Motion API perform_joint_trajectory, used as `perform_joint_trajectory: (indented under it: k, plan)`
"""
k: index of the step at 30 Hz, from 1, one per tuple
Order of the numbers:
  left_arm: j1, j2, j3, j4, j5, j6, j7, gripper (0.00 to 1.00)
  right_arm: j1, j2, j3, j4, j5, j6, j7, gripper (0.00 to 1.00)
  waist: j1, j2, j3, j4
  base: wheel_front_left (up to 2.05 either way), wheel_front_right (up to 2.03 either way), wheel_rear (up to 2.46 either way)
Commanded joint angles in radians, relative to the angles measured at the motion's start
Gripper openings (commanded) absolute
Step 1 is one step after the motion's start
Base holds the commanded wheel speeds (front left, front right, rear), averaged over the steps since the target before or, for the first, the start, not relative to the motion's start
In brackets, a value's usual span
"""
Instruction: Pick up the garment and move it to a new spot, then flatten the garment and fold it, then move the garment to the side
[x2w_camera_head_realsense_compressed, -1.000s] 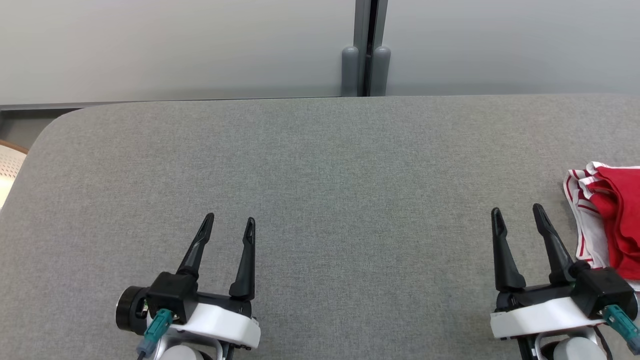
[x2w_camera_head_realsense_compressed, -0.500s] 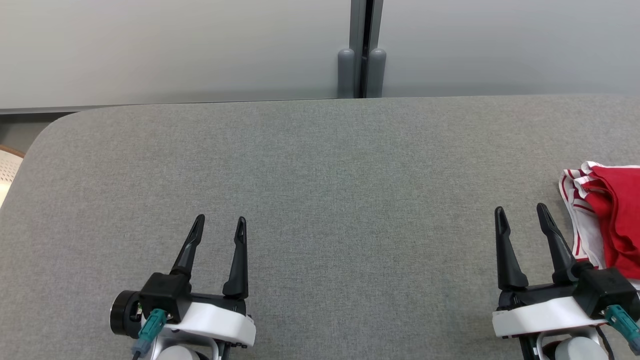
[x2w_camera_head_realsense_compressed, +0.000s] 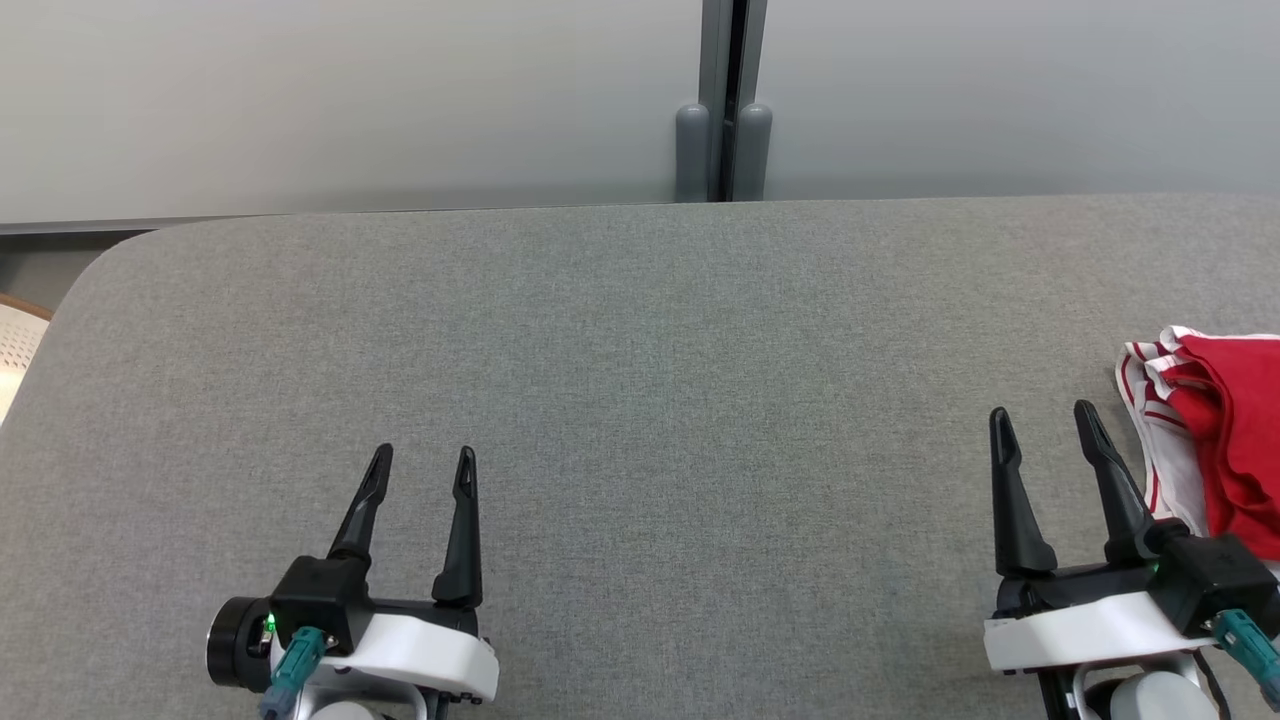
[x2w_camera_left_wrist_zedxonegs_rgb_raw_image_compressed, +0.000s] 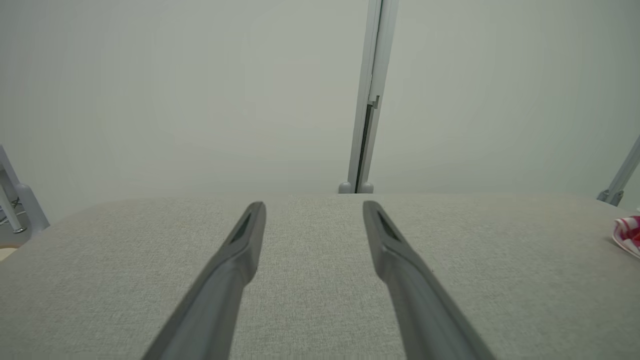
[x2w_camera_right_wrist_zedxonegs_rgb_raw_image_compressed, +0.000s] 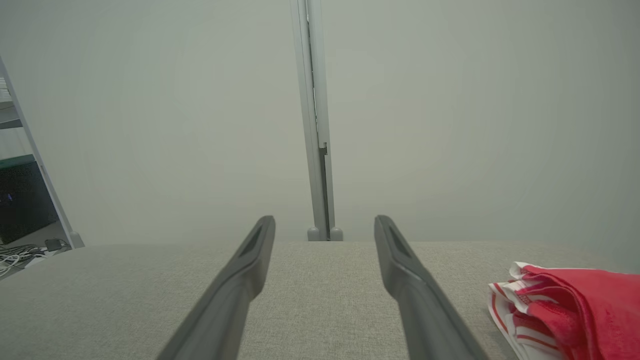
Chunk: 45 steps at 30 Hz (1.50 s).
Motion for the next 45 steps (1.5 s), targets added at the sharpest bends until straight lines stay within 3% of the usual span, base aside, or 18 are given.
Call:
perform_joint_trajectory:
  k: [1, 15, 16, 20, 45]
  plan:
    - [0.0, 0.004, 0.005, 0.003, -0.001, 0.004, -0.002, 1.0, 0.009, -0.001, 0.001, -0.002, 0.001, -0.001, -0.002, 1.0, 0.0, 0.0, 0.0, 0.0, 0.0, 0.0, 0.0]
    - [0.004, 0.004, 0.007, -0.013, -0.02, -0.021, -0.002, 1.0, 0.007, -0.001, 0.009, 0.002, 0.031, -0.001, -0.002, 1.0, 0.0, 0.0, -0.001, 0.004, 0.0, 0.0, 0.0]
    - [0.002, 0.0, 0.003, -0.013, -0.018, -0.02, 0.0, 0.0, 0.0, 0.0, 0.011, 0.0, 0.035, 0.0, 0.0, 0.0, 0.0001, 0.0, -0.001, 0.004, 0.0, 0.0, 0.0]
    - [0.023, -0.001, 0.0, 0.016, -0.027, -0.02, 0.004, 0.0, 0.021, 0.002, 0.015, 0.03, 0.046, 0.0, 0.002, 0.0, 0.0, 0.0, -0.001, 0.004, 0.0, 0.0, 0.0]
    - [0.002, 0.025, 0.068, 0.033, -0.47, -0.081, 0.091, 0.0, 0.003, -0.022, -0.012, 0.053, 0.503, 0.0, 0.092, 0.0, 0.0, 0.0, -0.016, -0.007, 0.0, 0.0, 0.0]
